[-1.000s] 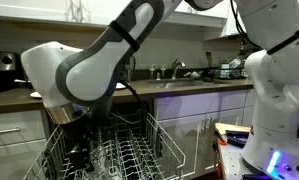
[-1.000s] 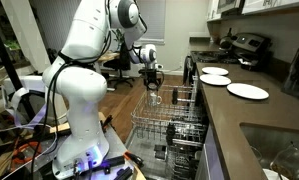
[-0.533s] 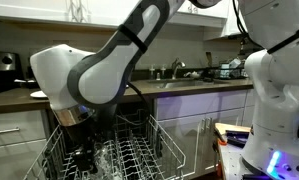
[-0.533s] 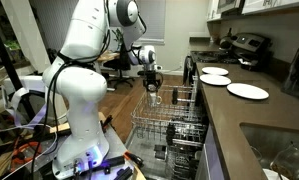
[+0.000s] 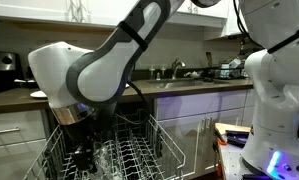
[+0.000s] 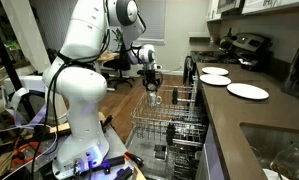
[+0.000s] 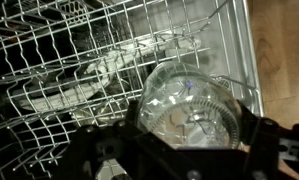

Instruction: Move the glass to the second row in the dishwasher

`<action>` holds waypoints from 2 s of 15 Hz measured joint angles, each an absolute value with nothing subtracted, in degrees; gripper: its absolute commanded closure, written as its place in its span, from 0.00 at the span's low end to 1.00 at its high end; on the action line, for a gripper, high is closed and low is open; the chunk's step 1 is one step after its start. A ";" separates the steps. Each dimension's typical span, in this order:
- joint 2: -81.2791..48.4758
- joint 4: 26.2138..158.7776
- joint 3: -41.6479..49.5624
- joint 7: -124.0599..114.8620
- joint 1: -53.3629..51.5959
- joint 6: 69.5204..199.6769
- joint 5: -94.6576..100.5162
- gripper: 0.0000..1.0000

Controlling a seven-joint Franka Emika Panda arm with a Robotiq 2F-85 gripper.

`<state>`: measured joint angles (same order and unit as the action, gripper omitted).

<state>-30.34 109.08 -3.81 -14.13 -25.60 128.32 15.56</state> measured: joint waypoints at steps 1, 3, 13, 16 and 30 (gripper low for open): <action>-30.28 109.10 -3.81 -14.16 -25.60 128.32 15.64 0.37; -30.14 109.32 -3.83 -14.69 -25.67 128.39 16.00 0.37; -28.35 112.12 -4.04 -18.31 -25.91 129.36 18.92 0.37; -28.99 112.29 -3.58 -18.32 -25.60 130.55 21.09 0.37; -32.97 113.85 1.42 -18.42 -24.97 141.60 26.44 0.37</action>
